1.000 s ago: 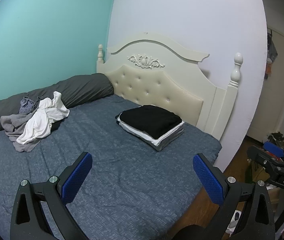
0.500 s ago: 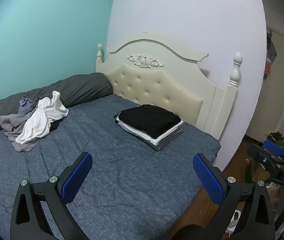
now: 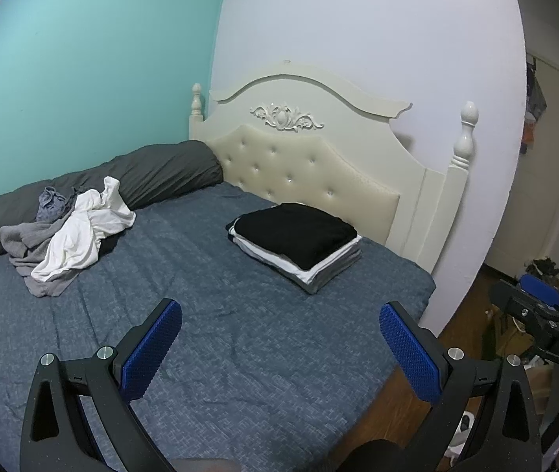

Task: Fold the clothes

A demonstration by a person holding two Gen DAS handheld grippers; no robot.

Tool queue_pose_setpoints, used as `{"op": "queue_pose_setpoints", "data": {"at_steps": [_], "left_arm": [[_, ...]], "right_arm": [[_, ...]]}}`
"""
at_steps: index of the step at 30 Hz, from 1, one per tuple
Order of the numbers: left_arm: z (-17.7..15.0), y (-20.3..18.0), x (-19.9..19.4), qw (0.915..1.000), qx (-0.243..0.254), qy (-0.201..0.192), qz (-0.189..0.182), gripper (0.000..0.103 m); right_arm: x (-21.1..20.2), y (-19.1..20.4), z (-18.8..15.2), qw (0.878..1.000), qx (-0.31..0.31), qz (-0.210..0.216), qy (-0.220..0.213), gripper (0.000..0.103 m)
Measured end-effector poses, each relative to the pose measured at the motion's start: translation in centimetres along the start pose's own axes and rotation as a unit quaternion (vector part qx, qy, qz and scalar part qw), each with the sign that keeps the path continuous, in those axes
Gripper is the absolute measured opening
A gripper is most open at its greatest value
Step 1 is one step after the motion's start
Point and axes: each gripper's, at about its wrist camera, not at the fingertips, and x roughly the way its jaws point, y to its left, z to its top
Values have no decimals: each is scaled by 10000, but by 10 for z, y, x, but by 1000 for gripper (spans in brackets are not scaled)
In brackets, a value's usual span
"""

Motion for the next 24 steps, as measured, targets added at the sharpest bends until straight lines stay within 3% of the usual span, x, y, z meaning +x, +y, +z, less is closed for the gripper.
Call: {"op": "queue_pose_setpoints", "data": {"at_steps": [24], "left_arm": [[-2,0,0,10000,-7,4,-12,103]], "right_arm": [[1,0,0,10000,-2,4,11,103]]}}
